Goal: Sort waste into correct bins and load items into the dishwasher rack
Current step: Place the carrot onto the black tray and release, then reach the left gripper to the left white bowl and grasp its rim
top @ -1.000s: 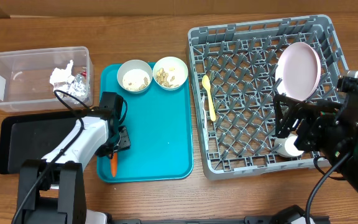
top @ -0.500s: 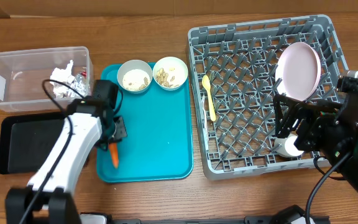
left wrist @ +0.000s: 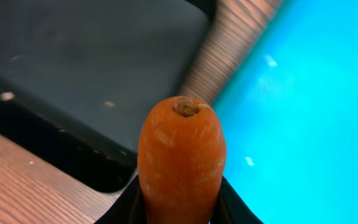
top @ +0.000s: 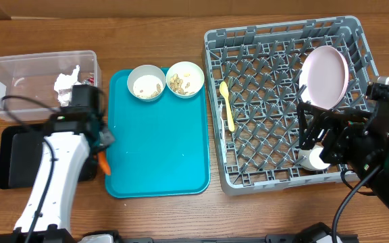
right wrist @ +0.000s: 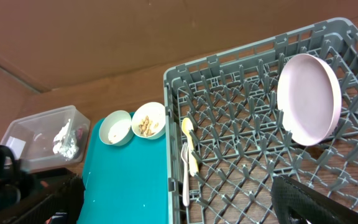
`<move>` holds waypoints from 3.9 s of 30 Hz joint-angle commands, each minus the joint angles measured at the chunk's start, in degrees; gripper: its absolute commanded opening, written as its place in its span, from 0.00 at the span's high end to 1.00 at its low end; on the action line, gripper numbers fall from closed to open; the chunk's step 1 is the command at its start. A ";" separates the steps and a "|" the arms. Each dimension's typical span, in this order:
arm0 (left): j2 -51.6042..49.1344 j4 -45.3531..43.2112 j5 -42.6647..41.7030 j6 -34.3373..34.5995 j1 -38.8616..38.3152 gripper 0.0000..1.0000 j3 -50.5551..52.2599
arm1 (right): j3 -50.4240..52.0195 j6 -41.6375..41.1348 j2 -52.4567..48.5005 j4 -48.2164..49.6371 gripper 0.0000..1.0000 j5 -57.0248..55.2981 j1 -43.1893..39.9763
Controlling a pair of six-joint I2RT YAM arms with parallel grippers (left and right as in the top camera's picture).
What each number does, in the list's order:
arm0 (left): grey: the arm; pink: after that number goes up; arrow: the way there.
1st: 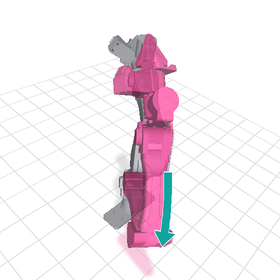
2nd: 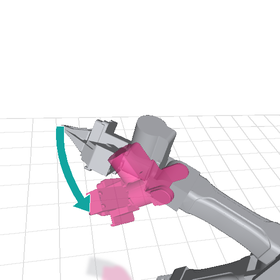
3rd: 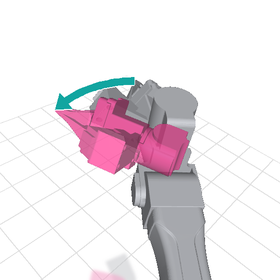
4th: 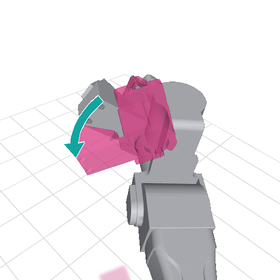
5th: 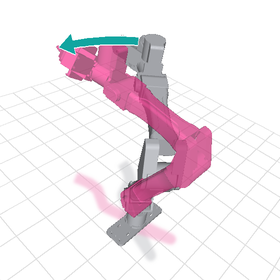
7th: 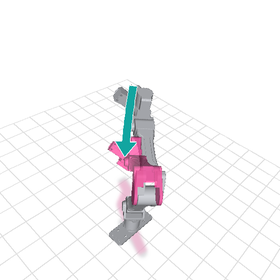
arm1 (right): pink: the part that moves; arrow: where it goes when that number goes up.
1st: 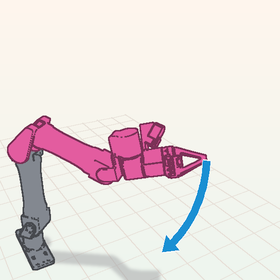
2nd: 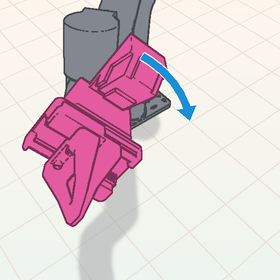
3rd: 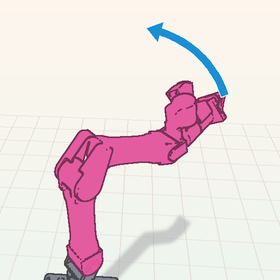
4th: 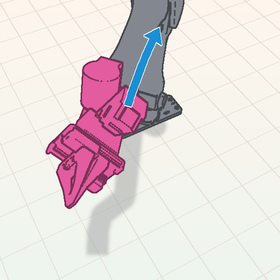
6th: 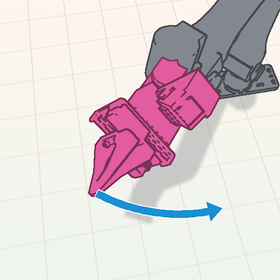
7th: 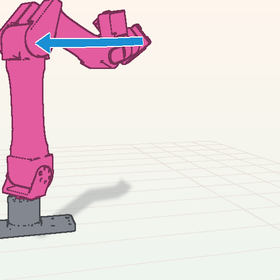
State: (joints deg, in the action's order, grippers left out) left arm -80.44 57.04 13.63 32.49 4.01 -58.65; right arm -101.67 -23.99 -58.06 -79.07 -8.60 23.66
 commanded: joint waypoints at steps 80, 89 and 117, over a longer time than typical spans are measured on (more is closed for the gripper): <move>-6.03 23.43 -31.12 -38.45 12.28 0.96 -24.65 | -0.39 -0.07 0.46 0.26 0.00 -0.81 -0.07; -6.12 21.53 -31.04 -38.45 11.52 0.96 -27.10 | -0.39 -0.07 0.46 0.26 0.00 -0.81 -0.07; -29.94 -21.77 -18.91 -46.49 -13.57 0.21 -26.97 | -0.39 -0.07 0.46 0.26 0.00 -0.81 -0.07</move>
State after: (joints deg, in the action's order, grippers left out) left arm -106.96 36.45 -8.14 -9.02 -8.23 -84.79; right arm -101.67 -23.97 -58.06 -79.07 -8.62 23.66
